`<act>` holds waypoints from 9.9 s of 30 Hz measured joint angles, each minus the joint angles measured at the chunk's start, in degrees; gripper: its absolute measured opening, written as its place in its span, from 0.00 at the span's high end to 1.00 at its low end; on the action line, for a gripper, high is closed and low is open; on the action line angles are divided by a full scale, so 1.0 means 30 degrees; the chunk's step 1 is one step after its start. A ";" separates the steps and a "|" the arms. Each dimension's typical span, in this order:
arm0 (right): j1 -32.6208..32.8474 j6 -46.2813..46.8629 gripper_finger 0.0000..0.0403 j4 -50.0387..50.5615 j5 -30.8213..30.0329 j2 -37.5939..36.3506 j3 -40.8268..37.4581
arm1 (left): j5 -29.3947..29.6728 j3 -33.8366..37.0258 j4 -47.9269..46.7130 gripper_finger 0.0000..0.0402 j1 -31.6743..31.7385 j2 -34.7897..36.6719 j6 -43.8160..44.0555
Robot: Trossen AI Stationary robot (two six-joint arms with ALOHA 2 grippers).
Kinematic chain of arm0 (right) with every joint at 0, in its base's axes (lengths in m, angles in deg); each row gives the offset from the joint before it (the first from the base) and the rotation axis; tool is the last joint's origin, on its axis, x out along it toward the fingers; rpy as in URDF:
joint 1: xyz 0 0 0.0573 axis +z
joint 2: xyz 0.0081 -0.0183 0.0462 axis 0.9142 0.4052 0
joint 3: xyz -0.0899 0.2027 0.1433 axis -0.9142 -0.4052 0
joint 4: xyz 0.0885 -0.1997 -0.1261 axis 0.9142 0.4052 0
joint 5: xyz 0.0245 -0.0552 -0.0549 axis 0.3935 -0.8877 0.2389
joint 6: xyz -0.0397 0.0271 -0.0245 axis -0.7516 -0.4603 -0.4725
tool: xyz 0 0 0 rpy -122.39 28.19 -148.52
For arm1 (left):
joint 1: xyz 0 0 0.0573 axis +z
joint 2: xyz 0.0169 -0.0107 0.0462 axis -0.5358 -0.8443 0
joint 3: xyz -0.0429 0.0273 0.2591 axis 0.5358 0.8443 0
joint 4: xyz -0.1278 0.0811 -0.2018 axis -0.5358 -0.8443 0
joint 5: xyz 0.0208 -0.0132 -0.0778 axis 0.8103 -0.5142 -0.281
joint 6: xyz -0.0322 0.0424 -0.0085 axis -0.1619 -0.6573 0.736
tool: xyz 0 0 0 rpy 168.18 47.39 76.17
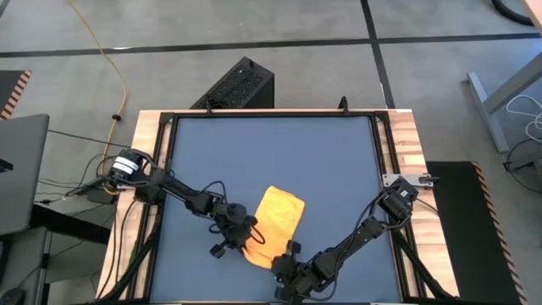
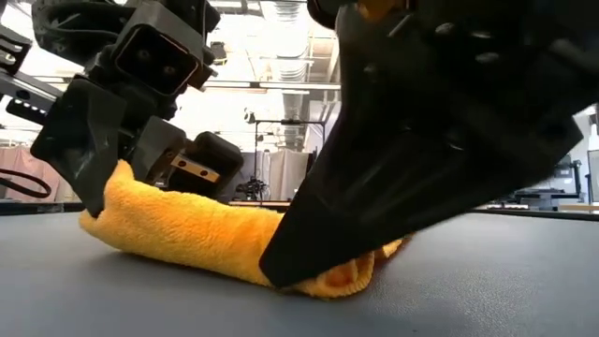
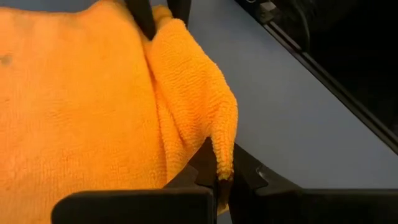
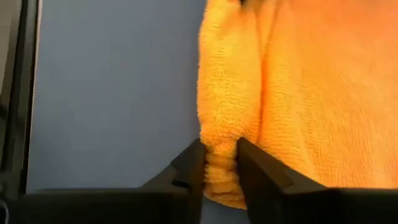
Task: Roll towel into tight, uniform cylinder
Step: Roll the orange microfiber cloth
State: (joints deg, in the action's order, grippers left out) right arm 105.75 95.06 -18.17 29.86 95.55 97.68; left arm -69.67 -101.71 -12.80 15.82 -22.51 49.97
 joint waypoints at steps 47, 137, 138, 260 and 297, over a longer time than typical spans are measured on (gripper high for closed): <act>0.0038 1.6408 0.94 0.0728 0.1180 -0.0393 -0.0024 | -0.0046 0.1622 -0.3228 0.81 0.1805 0.3887 0.7724; -0.0242 0.1167 0.56 0.0818 0.1434 -0.2194 -0.0068 | 0.3568 -0.2667 0.1617 1.00 -0.0795 -0.3973 0.2148; -0.0407 0.1033 0.56 0.0637 0.1829 -0.2082 -0.0068 | 0.3536 -0.2667 0.1594 1.00 -0.0795 -0.3973 0.2141; 0.1270 2.1851 0.90 -0.0670 -0.0397 -0.0364 -0.0053 | 0.0027 -0.2506 -0.4026 0.96 -0.0052 -0.1117 0.5507; 0.0913 2.3918 0.90 0.0958 -0.0580 -0.0393 -0.0046 | 0.2213 -0.3726 0.3072 1.00 -0.1742 -0.3334 0.0305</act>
State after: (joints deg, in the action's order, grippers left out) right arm 108.49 166.81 -15.29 28.12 94.37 97.54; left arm -63.03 -112.89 -3.59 10.60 -32.51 50.89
